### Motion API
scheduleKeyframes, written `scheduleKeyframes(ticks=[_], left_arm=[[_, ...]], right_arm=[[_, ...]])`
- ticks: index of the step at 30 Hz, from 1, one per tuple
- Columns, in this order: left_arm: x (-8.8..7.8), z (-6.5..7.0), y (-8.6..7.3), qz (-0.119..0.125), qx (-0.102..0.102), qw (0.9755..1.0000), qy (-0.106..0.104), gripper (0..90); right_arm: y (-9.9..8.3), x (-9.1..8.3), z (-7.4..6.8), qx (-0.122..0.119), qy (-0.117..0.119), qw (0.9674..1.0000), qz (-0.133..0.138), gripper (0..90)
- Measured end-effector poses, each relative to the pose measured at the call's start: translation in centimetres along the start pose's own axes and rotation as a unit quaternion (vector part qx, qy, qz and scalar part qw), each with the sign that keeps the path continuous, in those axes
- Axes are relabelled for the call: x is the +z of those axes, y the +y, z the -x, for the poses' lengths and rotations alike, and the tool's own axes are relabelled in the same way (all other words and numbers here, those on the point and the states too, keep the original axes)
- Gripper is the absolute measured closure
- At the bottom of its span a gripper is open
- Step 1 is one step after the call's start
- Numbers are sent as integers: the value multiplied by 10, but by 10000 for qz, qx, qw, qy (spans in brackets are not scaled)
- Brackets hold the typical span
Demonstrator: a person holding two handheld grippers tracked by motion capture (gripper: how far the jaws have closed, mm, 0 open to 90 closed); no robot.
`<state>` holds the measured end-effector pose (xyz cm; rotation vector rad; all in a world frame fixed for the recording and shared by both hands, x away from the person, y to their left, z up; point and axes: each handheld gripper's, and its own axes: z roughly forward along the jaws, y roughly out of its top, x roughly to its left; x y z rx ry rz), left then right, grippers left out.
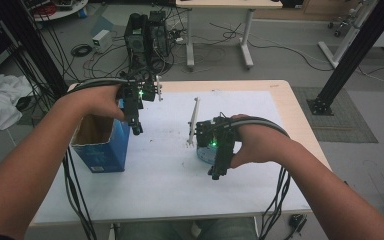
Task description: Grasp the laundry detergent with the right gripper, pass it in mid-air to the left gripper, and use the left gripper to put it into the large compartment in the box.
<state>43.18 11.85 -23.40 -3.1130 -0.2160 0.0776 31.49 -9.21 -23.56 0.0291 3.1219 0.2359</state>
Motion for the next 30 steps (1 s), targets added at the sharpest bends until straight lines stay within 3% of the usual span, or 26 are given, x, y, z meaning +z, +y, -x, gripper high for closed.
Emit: scheduleKeyframes(ticks=[10,21,24,26,30], left_arm=[[0,3,1,-68,-7,10000,-5,53],[4,2,3,-100,22,9999,0,53],[6,2,2,-74,11,10000,-15,53],[7,1,1,-63,16,10000,-21,53],[11,2,1,-84,10,9999,-60,53]], right_arm=[[-2,-2,-3,-52,-36,10000,4,99],[-7,2,-2,-3,-104,9998,195,99],[-10,5,-3,28,-81,9990,440,99],[-12,5,-5,176,-104,9973,708,99],[-17,8,-6,158,-132,9913,1301,99]])
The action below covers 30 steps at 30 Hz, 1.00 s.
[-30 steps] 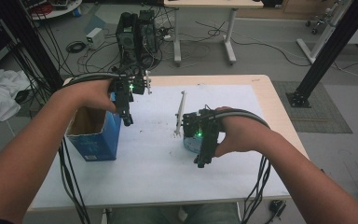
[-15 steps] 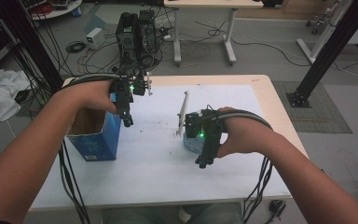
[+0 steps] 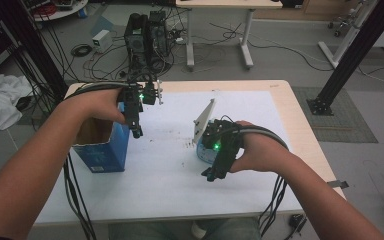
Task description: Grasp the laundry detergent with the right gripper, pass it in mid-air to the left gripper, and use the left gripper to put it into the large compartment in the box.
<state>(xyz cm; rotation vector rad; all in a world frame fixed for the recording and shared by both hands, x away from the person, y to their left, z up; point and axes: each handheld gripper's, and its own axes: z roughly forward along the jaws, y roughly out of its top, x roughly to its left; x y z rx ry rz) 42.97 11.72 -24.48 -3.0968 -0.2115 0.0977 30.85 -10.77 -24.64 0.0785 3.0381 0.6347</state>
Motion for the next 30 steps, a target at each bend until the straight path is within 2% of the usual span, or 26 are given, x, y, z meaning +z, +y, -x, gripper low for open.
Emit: scheduleKeyframes(ticks=[3,5,7,8,9,13,19,20,21,22,23,25,29,30], left_arm=[[1,1,1,7,23,10000,-9,53],[2,2,1,30,46,10000,12,53],[3,1,1,15,41,10000,13,53],[4,1,0,37,5,10000,-52,53],[4,0,0,50,6,10000,-3,53],[6,0,-1,37,-25,10000,-53,53],[7,-1,-2,29,-55,9999,-102,53],[7,-1,-2,32,-42,10000,-52,53],[8,-2,-3,27,-72,9999,-111,53],[8,-2,-2,-10,-54,10000,-34,53],[9,-3,-3,-4,-68,10000,-65,53],[9,-3,-2,15,-91,9999,-112,53],[11,-2,-1,-5,-54,10000,-75,53],[11,-3,-1,-27,-59,9999,-125,53]], right_arm=[[-7,2,1,18,13,9985,543,99],[-13,3,1,177,61,9963,835,99],[-20,7,4,278,186,9918,1230,99],[-24,8,5,348,192,9892,1410,99],[-27,9,7,384,210,9867,1568,99],[-40,15,9,495,178,9788,1980,99],[-61,18,8,604,57,9734,2207,99],[-65,18,8,625,50,9728,2232,99],[-70,17,7,663,44,9718,2263,99],[-75,17,6,693,17,9709,2291,99],[-79,17,5,729,0,9701,2316,99],[-88,16,5,799,-3,9694,2320,99],[-109,16,6,1020,-112,9658,2381,99],[-115,16,7,1039,-148,9659,2367,99]])
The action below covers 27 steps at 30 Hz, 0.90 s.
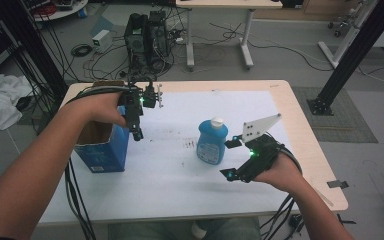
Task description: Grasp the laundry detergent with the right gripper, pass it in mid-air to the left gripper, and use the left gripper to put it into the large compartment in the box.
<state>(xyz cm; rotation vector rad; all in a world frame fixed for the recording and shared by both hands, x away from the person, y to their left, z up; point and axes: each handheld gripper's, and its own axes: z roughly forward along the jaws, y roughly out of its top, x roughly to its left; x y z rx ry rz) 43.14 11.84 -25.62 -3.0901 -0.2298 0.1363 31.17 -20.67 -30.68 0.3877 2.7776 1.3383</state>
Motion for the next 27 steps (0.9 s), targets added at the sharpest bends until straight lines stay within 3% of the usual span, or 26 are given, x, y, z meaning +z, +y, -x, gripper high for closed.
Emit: scheduleKeyframes(ticks=[7,12,24,27], left_arm=[[1,1,-1,7,-32,10000,9,53],[2,2,-2,20,-34,10000,6,53],[0,16,-3,-4,142,9999,54,53],[2,18,-3,7,184,9998,114,53]], right_arm=[[-32,-5,17,275,-303,9991,-140,99],[-47,4,35,464,-427,9979,-174,99],[-50,40,63,669,-391,9968,-205,98],[-51,45,68,763,-387,9963,-72,98]])
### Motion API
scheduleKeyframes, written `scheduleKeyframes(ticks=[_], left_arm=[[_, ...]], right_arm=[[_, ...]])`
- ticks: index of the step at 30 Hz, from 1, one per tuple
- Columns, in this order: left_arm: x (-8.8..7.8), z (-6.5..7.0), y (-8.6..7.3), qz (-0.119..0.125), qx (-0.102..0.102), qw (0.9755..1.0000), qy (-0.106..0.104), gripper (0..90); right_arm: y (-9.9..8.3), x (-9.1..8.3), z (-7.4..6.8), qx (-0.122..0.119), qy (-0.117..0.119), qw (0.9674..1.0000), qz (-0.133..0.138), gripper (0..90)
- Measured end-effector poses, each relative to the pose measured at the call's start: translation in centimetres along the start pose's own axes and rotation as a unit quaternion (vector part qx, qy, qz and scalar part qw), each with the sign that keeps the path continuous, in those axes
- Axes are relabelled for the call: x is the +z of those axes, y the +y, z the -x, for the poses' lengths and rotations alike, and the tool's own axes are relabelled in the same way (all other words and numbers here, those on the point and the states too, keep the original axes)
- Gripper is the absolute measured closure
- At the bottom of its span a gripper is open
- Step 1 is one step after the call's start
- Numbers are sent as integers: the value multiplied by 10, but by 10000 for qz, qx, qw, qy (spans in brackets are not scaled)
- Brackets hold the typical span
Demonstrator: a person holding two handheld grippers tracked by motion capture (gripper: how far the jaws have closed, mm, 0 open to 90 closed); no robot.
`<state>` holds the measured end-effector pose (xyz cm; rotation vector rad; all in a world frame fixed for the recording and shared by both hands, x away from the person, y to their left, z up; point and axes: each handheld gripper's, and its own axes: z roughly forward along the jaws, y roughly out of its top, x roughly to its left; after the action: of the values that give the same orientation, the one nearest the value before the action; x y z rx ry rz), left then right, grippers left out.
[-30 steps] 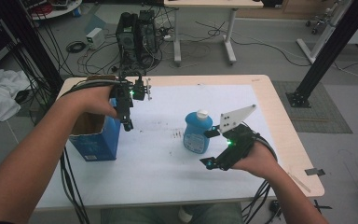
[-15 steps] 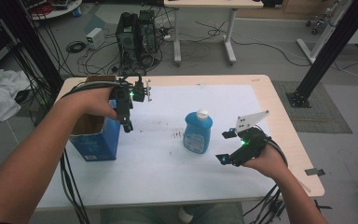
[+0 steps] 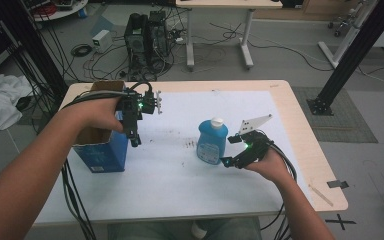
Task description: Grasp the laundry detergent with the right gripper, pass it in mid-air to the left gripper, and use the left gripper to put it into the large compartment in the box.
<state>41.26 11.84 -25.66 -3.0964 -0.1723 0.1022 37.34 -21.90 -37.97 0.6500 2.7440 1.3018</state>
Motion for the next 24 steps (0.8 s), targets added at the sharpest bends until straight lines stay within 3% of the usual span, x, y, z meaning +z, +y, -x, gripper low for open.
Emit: scheduleKeyframes(ticks=[11,24], left_arm=[[0,-2,1,-7,-13,10000,-61,53],[1,-1,3,-10,21,10000,-20,53]], right_arm=[[2,20,7,-33,4,9995,299,99],[5,36,5,-74,-212,9979,599,99]])
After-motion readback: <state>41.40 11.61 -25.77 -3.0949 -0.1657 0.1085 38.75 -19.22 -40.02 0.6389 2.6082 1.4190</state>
